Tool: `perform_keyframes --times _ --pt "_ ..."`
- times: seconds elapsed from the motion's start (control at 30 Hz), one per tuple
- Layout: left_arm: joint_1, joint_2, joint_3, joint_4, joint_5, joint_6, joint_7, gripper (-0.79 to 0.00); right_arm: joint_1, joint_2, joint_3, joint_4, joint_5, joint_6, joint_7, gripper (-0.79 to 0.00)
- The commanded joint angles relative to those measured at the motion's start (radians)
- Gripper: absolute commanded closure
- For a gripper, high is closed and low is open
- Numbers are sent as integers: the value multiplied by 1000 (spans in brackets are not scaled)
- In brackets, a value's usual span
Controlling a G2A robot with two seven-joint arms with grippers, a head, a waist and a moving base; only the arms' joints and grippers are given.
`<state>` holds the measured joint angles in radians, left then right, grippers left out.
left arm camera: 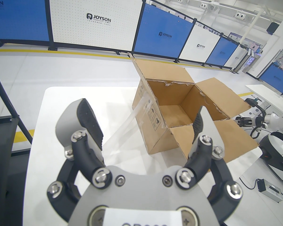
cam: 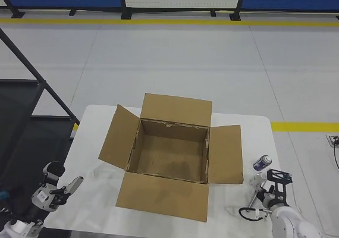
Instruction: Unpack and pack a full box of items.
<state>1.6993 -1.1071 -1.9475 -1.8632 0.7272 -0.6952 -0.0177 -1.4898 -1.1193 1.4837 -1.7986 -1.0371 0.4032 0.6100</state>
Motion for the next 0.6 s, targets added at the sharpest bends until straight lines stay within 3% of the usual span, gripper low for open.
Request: perform_keyframes --times 0.0,0.2,0.57 --pt "0 0 0 0 0 0 0 -785 -6 -1 10 -1 22 -22 -22 -372" --pt "0 0 0 0 0 0 0 -785 -16 -6 34 8 92 -87 -94 -366" --pt "0 0 0 0 0 0 0 -785 35 -13 10 45 103 -150 -104 -379"
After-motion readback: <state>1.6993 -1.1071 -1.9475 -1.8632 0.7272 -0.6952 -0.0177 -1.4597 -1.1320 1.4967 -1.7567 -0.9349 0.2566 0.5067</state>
